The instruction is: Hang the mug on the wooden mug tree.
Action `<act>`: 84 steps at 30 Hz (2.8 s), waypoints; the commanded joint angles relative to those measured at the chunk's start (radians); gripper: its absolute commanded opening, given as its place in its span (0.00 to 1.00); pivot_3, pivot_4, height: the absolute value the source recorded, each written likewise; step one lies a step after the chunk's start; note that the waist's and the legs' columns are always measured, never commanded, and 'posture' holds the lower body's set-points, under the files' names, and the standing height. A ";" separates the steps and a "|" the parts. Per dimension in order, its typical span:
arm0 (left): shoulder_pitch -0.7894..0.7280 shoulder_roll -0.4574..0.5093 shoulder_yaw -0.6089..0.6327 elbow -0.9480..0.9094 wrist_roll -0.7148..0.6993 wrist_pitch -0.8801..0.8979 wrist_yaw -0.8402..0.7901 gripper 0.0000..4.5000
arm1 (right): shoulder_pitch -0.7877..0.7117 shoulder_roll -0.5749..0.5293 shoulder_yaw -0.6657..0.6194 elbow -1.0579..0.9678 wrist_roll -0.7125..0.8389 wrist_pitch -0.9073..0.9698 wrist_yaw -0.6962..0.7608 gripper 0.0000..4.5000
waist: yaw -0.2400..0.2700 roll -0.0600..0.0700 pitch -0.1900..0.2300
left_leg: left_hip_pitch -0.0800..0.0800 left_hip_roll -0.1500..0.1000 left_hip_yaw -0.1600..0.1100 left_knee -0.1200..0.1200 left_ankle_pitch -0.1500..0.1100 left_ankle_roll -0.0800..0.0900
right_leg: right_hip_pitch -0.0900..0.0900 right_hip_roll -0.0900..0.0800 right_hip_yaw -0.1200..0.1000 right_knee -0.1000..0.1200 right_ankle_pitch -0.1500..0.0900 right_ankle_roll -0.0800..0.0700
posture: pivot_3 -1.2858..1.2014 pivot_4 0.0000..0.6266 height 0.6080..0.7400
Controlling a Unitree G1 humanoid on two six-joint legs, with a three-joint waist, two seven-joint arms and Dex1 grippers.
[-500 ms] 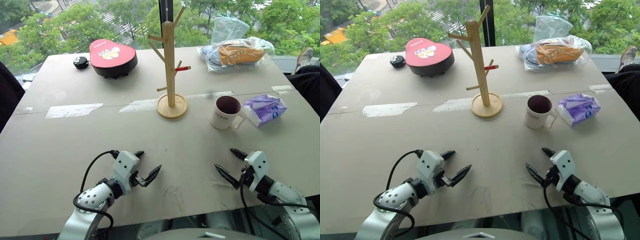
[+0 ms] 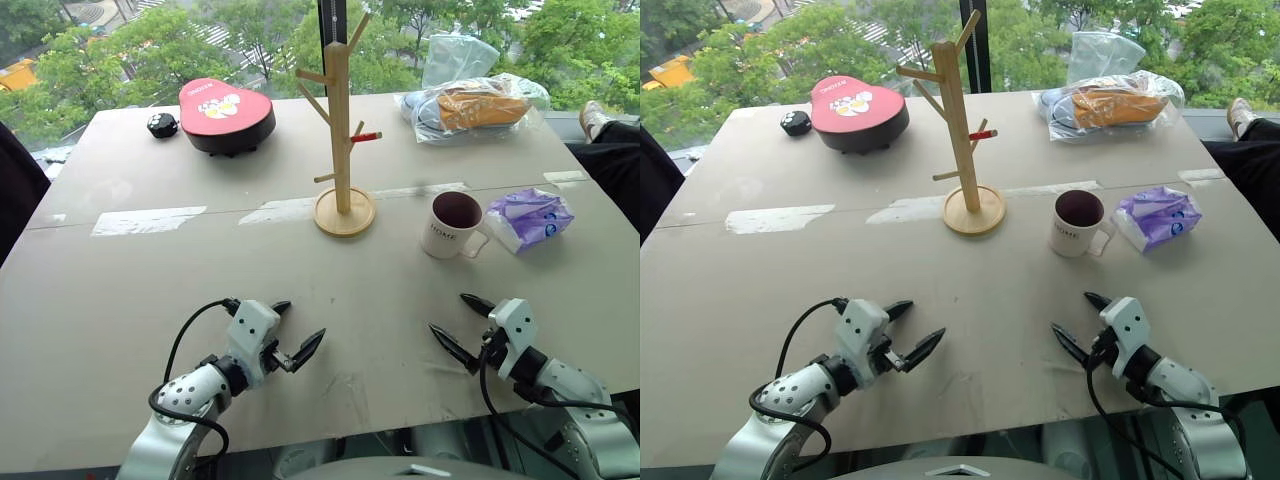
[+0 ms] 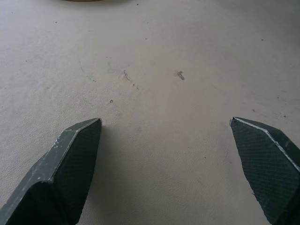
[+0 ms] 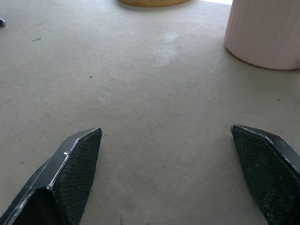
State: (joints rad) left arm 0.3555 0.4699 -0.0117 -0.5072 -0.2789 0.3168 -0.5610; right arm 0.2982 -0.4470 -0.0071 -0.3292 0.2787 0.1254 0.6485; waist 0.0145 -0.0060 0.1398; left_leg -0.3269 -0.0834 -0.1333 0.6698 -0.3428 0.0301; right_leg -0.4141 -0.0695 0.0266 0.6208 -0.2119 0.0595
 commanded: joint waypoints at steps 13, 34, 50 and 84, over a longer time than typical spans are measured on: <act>-0.228 0.047 -0.120 -0.088 -0.010 0.072 -0.081 1.00 | -0.197 0.130 -0.126 -0.002 0.014 0.132 -0.282 1.00 | -0.001 0.000 0.001 | -0.001 0.000 0.000 0.000 0.000 0.000 | -0.001 0.001 0.000 0.000 0.000 0.000 | 0.52 0.24 1.00; -0.377 0.057 -0.152 -0.174 -0.051 0.189 -0.085 1.00 | -0.383 0.133 -0.130 0.236 0.005 0.010 -0.209 0.59 | -0.003 0.000 0.001 | -0.002 -0.001 0.001 0.000 0.000 0.000 | -0.002 0.004 0.001 0.000 0.000 -0.001 | 0.52 0.24 1.00; -0.377 0.056 -0.124 -0.178 -0.055 0.191 -0.077 1.00 | -0.479 0.076 -0.136 0.368 0.034 -0.048 -0.058 0.01 | -0.003 0.001 0.001 | -0.002 0.000 0.001 0.000 0.000 0.000 | -0.002 0.004 0.002 0.000 0.000 -0.001 | 0.52 0.24 1.00; -0.400 -0.300 0.069 -0.170 -0.277 -0.155 0.126 1.00 | -1.682 -0.045 0.225 1.110 -0.226 -0.256 0.610 0.01 | -0.029 -0.004 0.004 | -0.020 -0.001 -0.001 0.005 0.000 0.000 | -0.018 -0.001 -0.003 -0.002 0.001 -0.001 | 0.52 0.24 1.00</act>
State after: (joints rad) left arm -0.0517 0.1729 0.0635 -0.6276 -0.5612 0.1886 -0.4432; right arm -1.3466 -0.4902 0.2274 0.7768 0.0586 -0.0955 1.2529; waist -0.0142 -0.0097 0.1436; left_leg -0.3469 -0.0845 -0.1346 0.6745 -0.3424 0.0299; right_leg -0.4316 -0.0708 0.0241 0.6189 -0.2110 0.0584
